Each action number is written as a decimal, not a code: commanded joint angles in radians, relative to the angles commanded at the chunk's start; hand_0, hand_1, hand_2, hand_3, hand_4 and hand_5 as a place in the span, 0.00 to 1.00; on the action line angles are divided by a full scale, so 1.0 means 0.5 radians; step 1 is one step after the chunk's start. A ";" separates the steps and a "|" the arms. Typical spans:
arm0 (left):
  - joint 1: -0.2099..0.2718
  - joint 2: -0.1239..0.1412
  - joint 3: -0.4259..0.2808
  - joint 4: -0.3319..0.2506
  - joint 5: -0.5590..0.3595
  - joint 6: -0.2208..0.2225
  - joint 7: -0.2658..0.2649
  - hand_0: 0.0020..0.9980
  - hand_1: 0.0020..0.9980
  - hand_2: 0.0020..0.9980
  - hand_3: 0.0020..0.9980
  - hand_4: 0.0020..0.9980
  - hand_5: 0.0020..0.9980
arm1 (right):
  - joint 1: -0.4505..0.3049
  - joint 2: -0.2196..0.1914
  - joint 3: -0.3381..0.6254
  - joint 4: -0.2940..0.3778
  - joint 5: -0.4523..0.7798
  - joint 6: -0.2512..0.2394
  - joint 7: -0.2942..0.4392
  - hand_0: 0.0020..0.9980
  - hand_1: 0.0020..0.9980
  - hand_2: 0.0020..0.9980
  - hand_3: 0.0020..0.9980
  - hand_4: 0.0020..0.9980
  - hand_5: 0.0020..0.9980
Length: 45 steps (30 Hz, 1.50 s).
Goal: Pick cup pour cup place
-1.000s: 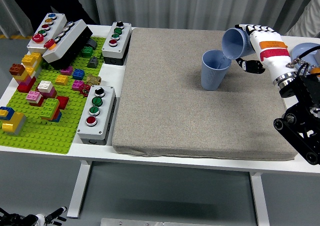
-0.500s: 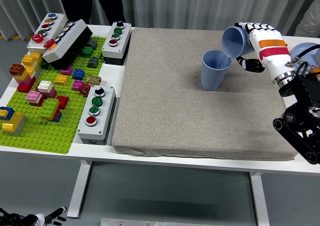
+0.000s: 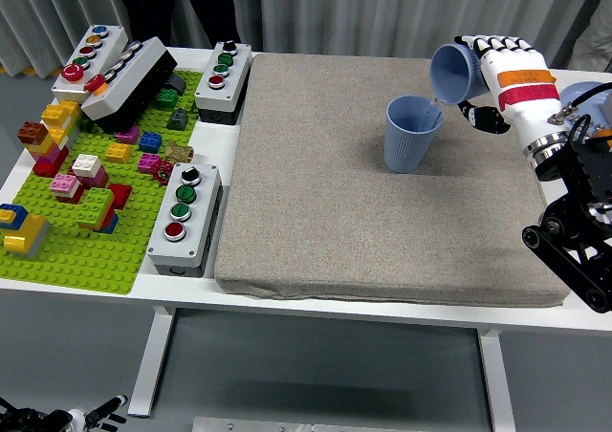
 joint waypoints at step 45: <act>0.001 0.001 -0.016 0.000 0.016 -0.005 0.002 0.86 0.87 0.89 0.77 0.60 1.00 | 0.038 -0.016 -0.147 0.012 -0.071 -0.133 -0.063 0.73 0.57 0.48 0.49 0.51 0.00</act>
